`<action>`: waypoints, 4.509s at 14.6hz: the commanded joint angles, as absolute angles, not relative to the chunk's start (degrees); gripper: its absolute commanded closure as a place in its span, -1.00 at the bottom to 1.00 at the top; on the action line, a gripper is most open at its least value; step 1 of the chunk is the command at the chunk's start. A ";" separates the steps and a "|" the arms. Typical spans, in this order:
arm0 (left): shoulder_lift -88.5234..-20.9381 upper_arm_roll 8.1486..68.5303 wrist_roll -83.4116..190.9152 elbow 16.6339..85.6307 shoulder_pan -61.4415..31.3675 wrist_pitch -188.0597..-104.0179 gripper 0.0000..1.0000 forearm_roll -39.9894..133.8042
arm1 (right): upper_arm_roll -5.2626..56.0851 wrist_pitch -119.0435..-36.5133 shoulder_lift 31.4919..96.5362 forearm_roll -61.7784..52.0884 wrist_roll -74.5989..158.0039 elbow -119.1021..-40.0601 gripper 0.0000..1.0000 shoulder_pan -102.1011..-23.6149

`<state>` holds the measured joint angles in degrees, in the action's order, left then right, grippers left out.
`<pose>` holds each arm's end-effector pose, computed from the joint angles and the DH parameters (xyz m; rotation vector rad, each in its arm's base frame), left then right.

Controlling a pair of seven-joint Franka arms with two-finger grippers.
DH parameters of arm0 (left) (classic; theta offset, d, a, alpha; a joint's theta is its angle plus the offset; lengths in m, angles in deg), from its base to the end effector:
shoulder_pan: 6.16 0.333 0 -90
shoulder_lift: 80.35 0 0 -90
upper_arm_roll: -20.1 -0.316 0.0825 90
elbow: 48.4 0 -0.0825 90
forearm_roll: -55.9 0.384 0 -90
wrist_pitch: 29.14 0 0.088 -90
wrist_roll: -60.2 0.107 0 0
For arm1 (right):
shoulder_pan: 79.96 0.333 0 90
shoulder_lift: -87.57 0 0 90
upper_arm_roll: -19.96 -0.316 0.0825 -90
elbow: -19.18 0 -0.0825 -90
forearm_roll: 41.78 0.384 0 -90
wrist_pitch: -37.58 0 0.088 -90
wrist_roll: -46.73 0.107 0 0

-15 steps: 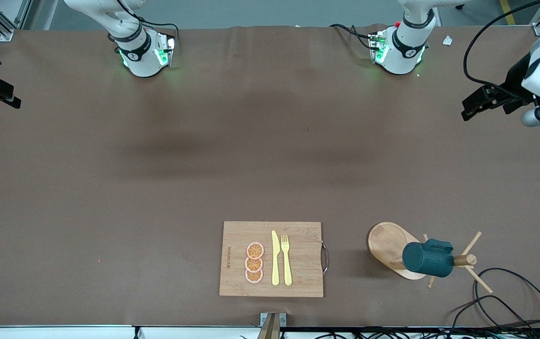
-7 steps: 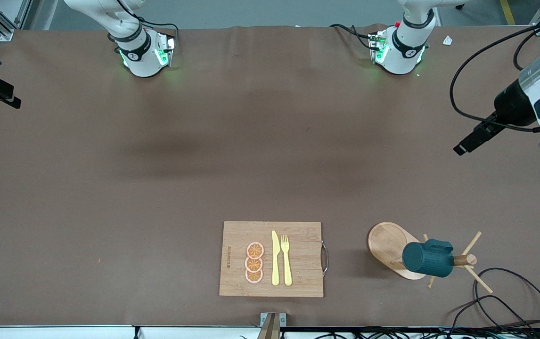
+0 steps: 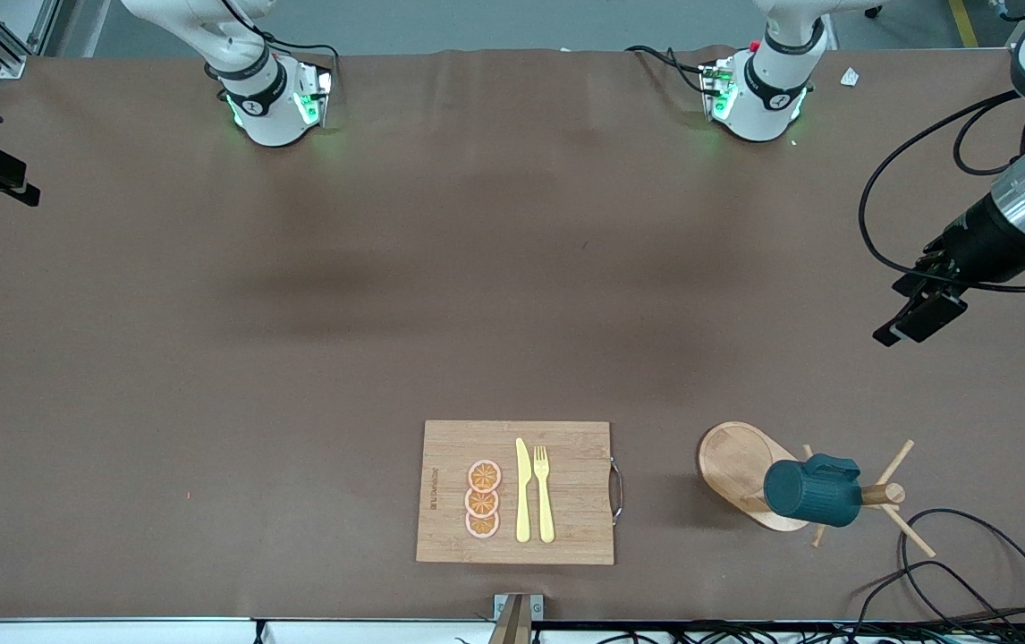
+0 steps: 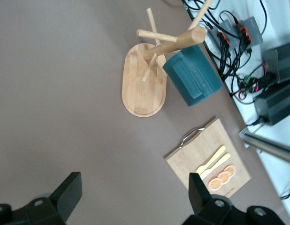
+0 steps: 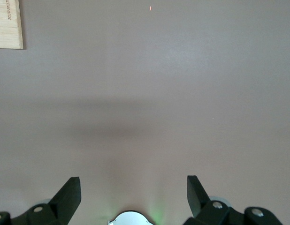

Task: Transfer cup from left to right arm and place
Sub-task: 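Move the left gripper down toward the teal mug on the stand, then close the left gripper on the teal mug's rim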

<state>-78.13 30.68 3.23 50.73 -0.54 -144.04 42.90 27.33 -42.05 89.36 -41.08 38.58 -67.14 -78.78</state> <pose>0.5949 -0.0634 0.5695 2.4936 1.3301 0.1246 0.5226 -0.0565 0.6559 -3.1117 -0.0562 0.1294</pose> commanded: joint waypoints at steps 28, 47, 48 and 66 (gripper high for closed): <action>-58.04 31.53 -18.63 46.43 0.43 -167.91 -1.00 37.27 | 26.99 -41.96 90.91 -41.08 38.21 -68.71 -1.00 -78.81; -47.92 31.53 -17.40 39.84 -2.65 -176.44 -1.00 38.15 | 26.99 -41.96 90.91 -41.08 38.21 -68.63 -1.00 -78.81; -47.83 31.53 -17.40 39.75 -2.65 -176.44 -1.00 38.23 | 26.99 -41.96 90.91 -41.08 38.21 -68.63 -1.00 -78.81; -45.90 31.53 -17.40 39.75 -3.44 -180.84 -0.49 39.46 | 26.99 -41.96 90.91 -41.08 38.21 -68.63 -1.00 -78.81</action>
<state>-46.21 31.57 -17.44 40.47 -3.27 -180.43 38.47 27.23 -41.82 89.36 -41.06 38.51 -67.16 -78.75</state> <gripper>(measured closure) 0.150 0.000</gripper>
